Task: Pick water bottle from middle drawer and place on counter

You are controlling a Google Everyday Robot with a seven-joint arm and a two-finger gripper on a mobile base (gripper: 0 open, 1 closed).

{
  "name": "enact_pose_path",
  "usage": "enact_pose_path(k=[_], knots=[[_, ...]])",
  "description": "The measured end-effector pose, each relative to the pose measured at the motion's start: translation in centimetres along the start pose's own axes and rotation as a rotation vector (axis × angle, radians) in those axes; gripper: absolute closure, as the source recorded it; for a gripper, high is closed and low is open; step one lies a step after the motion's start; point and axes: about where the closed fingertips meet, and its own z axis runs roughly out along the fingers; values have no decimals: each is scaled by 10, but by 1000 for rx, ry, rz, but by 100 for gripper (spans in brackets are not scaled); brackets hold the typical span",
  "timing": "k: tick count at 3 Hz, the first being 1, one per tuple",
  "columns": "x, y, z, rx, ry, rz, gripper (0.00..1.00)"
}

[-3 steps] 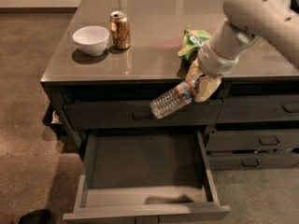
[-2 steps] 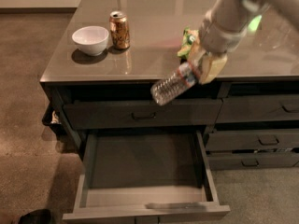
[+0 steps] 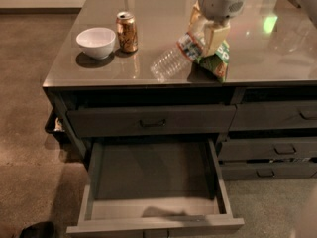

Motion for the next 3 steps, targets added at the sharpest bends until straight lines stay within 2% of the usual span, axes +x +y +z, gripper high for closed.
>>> enact_pose_path(k=[1, 2, 3], knots=[[6, -30, 13, 18, -49, -2, 100], [3, -48, 40, 19, -122, 10, 100], [-1, -53, 72, 17, -204, 49, 100]])
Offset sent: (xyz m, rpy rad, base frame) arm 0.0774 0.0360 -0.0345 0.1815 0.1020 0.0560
